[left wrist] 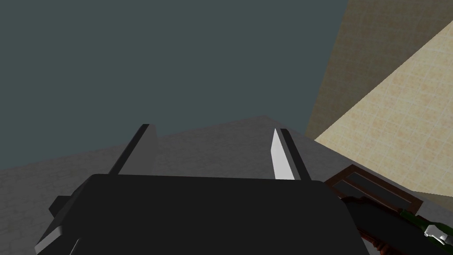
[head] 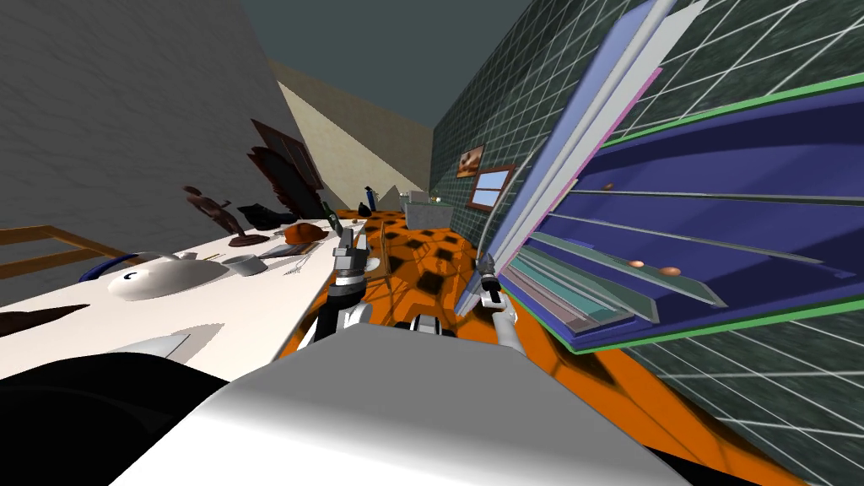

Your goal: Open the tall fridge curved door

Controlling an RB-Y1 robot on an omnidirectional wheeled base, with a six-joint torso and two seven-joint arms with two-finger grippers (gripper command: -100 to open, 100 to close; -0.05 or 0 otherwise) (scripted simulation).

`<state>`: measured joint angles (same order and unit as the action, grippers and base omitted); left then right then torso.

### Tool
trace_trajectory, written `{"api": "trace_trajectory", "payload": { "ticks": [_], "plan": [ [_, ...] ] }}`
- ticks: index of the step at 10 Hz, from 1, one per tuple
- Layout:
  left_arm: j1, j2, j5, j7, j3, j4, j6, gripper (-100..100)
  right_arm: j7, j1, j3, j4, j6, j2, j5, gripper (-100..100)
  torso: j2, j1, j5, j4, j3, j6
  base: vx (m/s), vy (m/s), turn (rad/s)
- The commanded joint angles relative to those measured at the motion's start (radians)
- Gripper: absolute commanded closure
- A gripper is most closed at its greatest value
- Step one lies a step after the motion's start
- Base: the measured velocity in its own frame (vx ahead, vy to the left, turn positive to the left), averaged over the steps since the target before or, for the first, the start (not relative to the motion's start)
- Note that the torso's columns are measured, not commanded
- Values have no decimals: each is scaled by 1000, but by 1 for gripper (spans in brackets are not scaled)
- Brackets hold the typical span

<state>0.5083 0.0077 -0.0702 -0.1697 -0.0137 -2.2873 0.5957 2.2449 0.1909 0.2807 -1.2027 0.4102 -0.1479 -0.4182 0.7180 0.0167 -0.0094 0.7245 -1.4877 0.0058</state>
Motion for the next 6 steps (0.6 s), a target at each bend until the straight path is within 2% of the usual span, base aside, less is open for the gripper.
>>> {"api": "trace_trajectory", "payload": {
  "ticks": [1, 3, 4, 5, 6],
  "plan": [
    [0, 0, 0, 0, 0, 0, 0, 0, -76, -13, 6, 10, -59, -2, -6, -100, -2, 1, -1, -1, -1, -2, 1, 3, -10],
    [0, 0, 0, 0, 0, 0, 0, 0, -81, -13, 6, 10, -59, -2, -6, -100, -3, 2, -1, -2, -2, -3, 2, 4, 6],
    [0, 0, 0, 0, 0, 0, 0, 0, -120, 7, -51, 20, -93, -41, -60, -100, -4, 3, -1, -1, -3, -2, -62, -43, 280],
    [0, 0, 0, 0, 0, 0, 0, 0, -140, 7, -69, 20, -104, -62, -86, -100, -1, 3, -1, 1, -1, -6, -72, -67, 211],
    [0, 0, 0, 0, 0, 0, 0, 0, -169, 7, -69, 20, -128, -62, -117, -100, 4, -1, 1, 3, 2, -2, -35, -26, 16]
  ]
}}
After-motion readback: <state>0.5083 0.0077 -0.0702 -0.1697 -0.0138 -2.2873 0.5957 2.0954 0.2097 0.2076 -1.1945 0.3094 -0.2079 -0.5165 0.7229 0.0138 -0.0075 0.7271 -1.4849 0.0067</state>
